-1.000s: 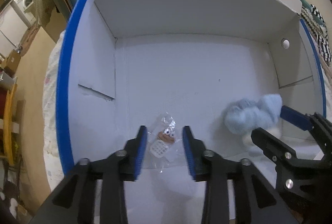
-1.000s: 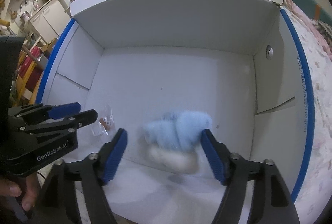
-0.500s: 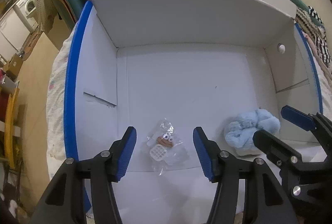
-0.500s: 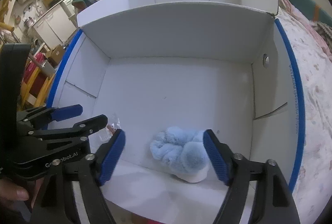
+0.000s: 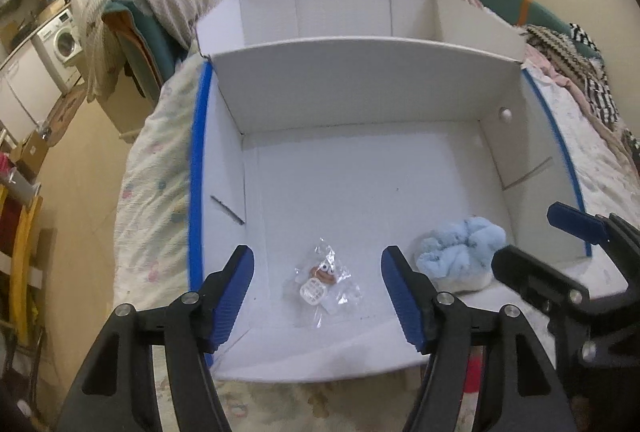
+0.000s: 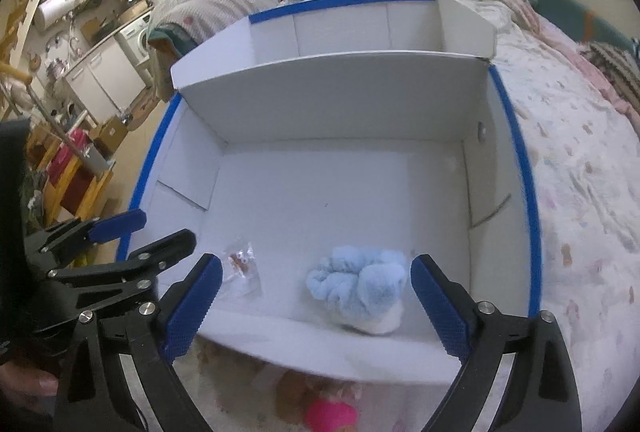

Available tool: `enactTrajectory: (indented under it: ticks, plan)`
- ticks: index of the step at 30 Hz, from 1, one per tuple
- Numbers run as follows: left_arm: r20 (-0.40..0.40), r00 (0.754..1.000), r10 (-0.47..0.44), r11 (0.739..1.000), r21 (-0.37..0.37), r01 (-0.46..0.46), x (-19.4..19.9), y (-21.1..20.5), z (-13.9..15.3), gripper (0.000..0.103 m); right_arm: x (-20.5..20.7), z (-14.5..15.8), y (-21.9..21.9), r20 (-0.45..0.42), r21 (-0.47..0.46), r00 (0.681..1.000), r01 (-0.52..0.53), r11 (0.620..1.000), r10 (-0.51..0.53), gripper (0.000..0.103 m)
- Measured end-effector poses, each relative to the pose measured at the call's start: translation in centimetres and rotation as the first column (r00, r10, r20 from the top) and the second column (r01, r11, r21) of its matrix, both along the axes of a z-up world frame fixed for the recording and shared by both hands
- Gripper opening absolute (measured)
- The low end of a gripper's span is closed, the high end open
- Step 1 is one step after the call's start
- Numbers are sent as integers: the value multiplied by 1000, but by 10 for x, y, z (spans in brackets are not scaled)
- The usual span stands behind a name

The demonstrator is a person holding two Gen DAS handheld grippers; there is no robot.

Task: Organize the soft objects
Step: 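Withdraw both grippers from the box toward the remaining items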

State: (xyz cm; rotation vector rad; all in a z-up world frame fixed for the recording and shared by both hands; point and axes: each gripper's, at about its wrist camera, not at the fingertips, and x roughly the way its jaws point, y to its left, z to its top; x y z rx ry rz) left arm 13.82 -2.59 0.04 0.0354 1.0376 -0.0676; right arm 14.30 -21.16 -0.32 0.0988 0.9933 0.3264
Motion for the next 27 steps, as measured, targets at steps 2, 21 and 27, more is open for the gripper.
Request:
enactTrajectory:
  ticks: [2,21,27]
  plan:
    - [23,1000,-9,1000,18,9,-9,0,9,63,-7,6,-3,3,9,1000,6,1000,-6,101]
    - [31,998,54,998,-23,-53,-91,39,19,63,-76,20,-2,24,-42,1000,6,999,-5,101]
    - [29,997,66,998,-20,-66,-104,48,13,63,-81,11,-4,12,-24,1000,10,1000,-10,101]
